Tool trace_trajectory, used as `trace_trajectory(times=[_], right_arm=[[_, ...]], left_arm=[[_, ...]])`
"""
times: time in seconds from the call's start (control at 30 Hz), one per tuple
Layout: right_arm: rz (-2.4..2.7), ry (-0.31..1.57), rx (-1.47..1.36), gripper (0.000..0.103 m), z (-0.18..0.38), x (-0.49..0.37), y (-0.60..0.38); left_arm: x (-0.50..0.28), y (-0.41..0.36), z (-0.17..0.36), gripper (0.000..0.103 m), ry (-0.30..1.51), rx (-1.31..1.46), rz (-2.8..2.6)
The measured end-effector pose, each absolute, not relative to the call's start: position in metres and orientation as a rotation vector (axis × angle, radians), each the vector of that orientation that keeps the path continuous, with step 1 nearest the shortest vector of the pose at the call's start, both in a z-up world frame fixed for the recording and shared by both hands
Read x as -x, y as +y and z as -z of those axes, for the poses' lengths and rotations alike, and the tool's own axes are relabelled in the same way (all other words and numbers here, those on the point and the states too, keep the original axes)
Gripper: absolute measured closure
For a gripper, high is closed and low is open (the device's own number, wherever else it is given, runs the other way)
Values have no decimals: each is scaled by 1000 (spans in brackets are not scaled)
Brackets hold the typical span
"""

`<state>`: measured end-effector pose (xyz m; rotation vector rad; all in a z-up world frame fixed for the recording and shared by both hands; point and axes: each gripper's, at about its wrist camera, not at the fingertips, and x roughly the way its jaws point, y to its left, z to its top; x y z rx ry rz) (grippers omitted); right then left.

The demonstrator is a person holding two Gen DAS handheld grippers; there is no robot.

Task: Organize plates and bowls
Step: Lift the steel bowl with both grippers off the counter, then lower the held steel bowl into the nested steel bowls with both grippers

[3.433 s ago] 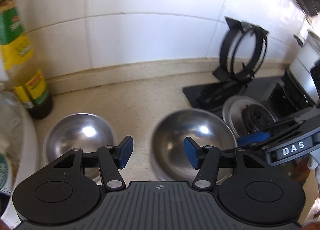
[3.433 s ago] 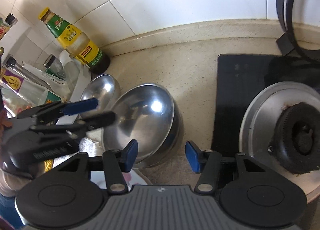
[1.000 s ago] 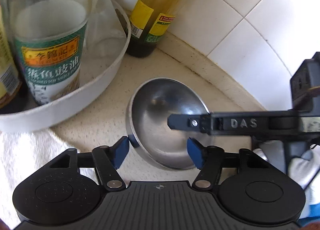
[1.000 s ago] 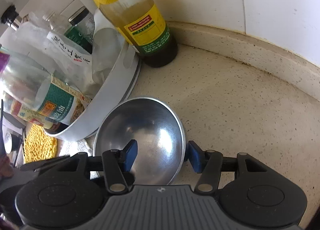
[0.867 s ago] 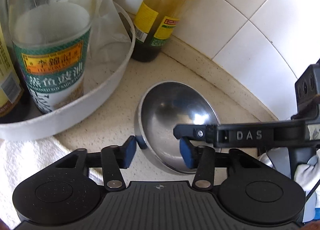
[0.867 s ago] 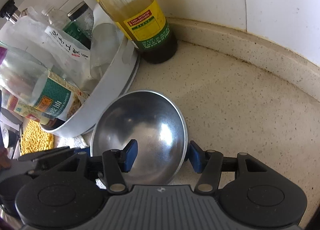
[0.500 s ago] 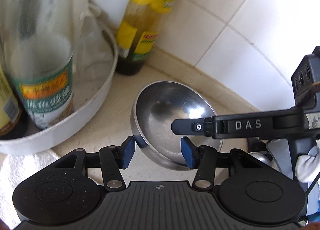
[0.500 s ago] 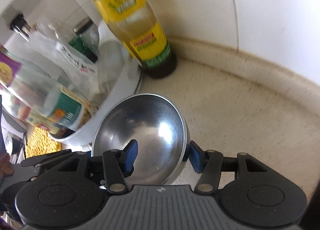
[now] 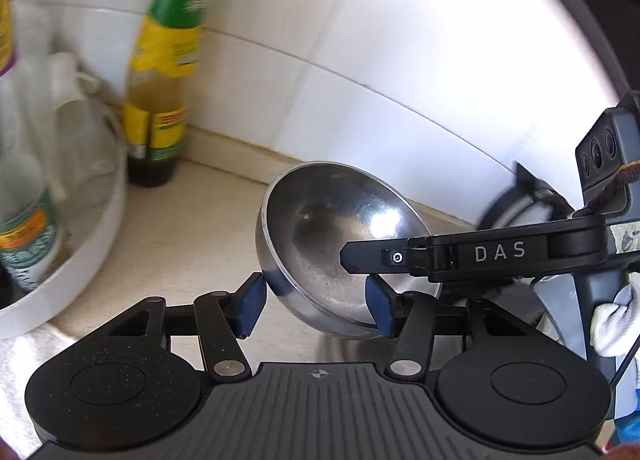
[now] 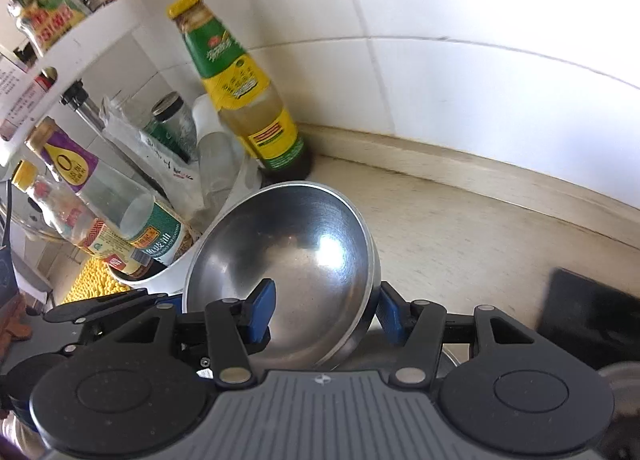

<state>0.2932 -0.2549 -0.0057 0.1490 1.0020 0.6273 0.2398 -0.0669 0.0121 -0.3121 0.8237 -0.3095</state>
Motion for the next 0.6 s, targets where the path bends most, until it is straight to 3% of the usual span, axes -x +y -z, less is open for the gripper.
trace_trajectory(times=[0.33, 0.6], right_arm=[[-494, 1019, -181, 46, 8, -265, -297], [-401, 1038, -220, 41, 20, -255, -328]], left_arm=[[-230, -97, -6, 40, 857, 238, 451], [-212, -81, -5, 26, 852, 139, 476]])
